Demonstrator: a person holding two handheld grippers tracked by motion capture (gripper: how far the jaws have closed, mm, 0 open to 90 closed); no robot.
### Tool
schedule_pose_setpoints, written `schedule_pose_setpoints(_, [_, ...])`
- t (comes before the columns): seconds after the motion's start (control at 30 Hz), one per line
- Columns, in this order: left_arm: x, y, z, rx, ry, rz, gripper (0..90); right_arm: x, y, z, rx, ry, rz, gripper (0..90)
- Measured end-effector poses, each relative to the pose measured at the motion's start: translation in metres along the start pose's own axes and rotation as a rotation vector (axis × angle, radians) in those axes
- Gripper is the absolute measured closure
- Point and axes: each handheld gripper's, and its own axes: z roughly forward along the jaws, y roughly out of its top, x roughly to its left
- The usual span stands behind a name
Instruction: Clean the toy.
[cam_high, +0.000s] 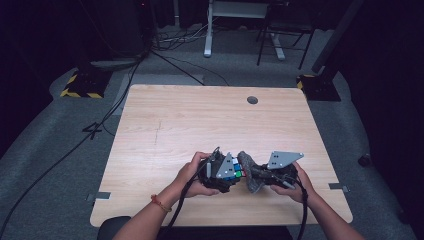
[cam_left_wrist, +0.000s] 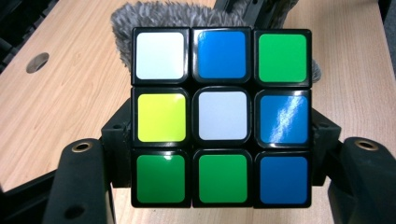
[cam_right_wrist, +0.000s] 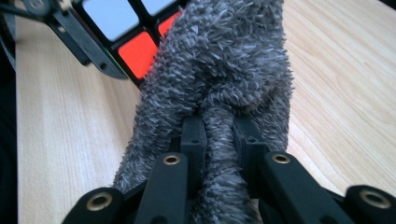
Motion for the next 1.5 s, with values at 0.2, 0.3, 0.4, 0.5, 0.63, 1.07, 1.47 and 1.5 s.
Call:
schedule_pose_setpoints(0.2, [-0.003, 0.001, 0.005, 0.027, 0.005, 0.012, 33.2, 0.011, 0.009, -0.007, -0.045, 0.0, -0.022, 78.2])
schedule_pose_setpoints(0.3, [-0.004, 0.002, 0.011, 0.055, 0.014, 0.018, 33.0, 0.017, 0.015, -0.01, -0.061, -0.013, -0.046, 78.3])
schedule_pose_setpoints(0.4, [-0.005, 0.003, 0.017, 0.079, 0.026, 0.026, 32.9, 0.021, 0.02, -0.011, -0.084, -0.008, -0.053, 78.2])
schedule_pose_setpoints(0.5, [-0.004, 0.002, 0.019, 0.084, 0.026, 0.023, 33.0, 0.024, 0.022, -0.009, -0.076, -0.027, -0.073, 78.1])
schedule_pose_setpoints(0.63, [-0.003, 0.001, 0.015, 0.053, 0.024, 0.012, 33.2, 0.022, 0.021, -0.01, -0.079, -0.039, -0.068, 78.0])
schedule_pose_setpoints(1.07, [0.001, 0.003, -0.002, -0.042, 0.01, -0.01, 33.3, -0.005, -0.004, 0.001, -0.064, 0.008, 0.042, 78.0])
schedule_pose_setpoints(1.47, [-0.001, 0.002, 0.006, 0.022, 0.017, 0.008, 33.2, 0.013, 0.009, -0.011, -0.06, -0.092, -0.075, 78.0])
schedule_pose_setpoints(1.5, [-0.001, 0.002, 0.005, 0.021, 0.017, 0.006, 33.3, 0.014, 0.01, -0.012, -0.058, -0.097, -0.081, 78.0])
